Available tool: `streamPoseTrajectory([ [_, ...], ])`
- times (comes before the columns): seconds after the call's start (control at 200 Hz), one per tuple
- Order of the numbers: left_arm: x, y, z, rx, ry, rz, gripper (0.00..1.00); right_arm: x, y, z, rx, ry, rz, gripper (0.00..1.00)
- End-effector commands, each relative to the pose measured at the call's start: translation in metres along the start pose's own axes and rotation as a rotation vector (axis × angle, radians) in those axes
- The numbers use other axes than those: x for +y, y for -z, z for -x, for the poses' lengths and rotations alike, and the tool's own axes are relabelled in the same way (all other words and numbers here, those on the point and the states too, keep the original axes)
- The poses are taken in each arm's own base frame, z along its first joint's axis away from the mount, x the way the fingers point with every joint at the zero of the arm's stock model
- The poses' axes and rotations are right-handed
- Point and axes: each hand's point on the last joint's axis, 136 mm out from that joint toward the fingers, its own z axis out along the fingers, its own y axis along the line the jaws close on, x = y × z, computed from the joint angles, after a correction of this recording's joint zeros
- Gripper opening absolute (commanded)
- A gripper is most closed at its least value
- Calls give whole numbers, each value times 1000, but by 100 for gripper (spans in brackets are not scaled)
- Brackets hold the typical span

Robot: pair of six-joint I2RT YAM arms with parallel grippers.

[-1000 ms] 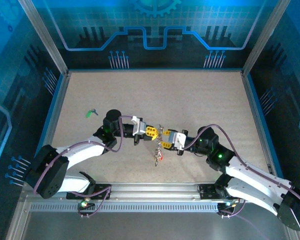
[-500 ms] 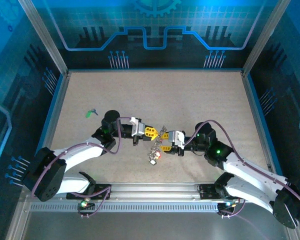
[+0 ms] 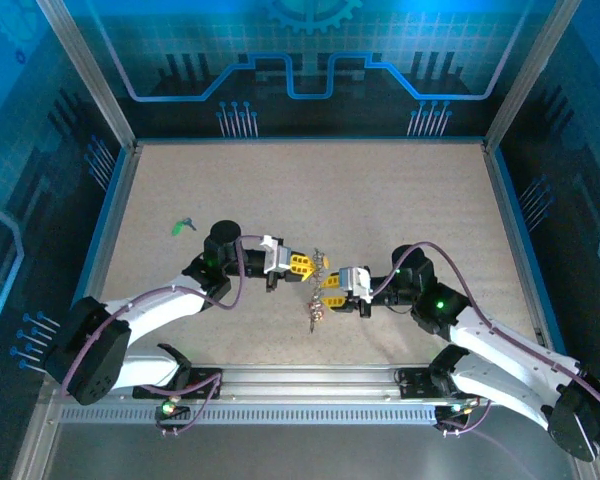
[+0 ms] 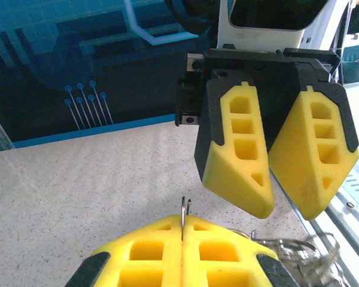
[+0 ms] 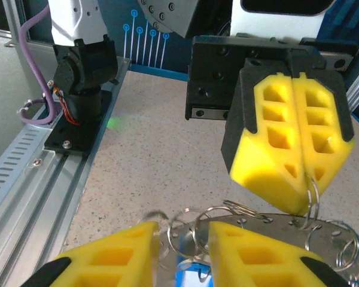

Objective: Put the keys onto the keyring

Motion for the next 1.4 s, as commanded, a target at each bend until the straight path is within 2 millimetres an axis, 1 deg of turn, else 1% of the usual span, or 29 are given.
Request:
streamPoseTrajectory([
  [0.0,1,4,15,-28,-70,10,0,-5,0,8,5,16,-24,30],
  [0.12,1,4,15,-28,-68,9,0,-4,1,7,12,29,-23,30],
  [0.245,1,4,15,-25,-71,10,0,0,5,16,-29,57,-15,31],
  [0.355,0,5,15,-24,-78,9,0,-2,11,22,-47,80,-50,31],
  [0.41,0,5,15,-24,-84,9,0,-9,15,24,-51,80,-96,32],
  [0.445,0,5,16,-25,-88,9,0,-16,17,24,-49,68,-139,35],
  [0.535,-2,5,17,-31,-91,-3,0,-35,21,20,-27,34,-243,39],
  [0.575,-3,5,18,-36,-89,-11,0,-39,20,16,-13,30,-258,41],
  [0.62,-4,5,20,-43,-86,-16,0,-40,18,14,-6,24,-259,41],
  [0.765,-4,5,22,-61,-78,-16,0,-42,9,18,-35,11,-229,41],
  [0.81,-4,5,22,-67,-76,-17,0,-42,5,15,-28,2,-225,41],
  [0.82,-4,5,23,-69,-76,-17,0,-44,5,19,-44,14,-231,41],
  [0.84,-3,4,23,-71,-74,-16,0,-45,4,20,-49,16,-234,41],
  [0.91,-1,4,23,-75,-65,-5,0,-47,2,20,-50,17,-241,42],
  [1.061,8,9,27,-82,-39,31,0,-54,7,22,-77,30,-299,46],
  [1.251,24,22,30,-75,-18,95,0,-56,14,26,-104,41,-341,49],
  [1.326,21,25,31,-77,-40,88,0,-55,13,30,-117,46,-326,47],
  [1.396,17,25,33,-80,-52,68,0,-55,9,33,-128,46,-306,42],
])
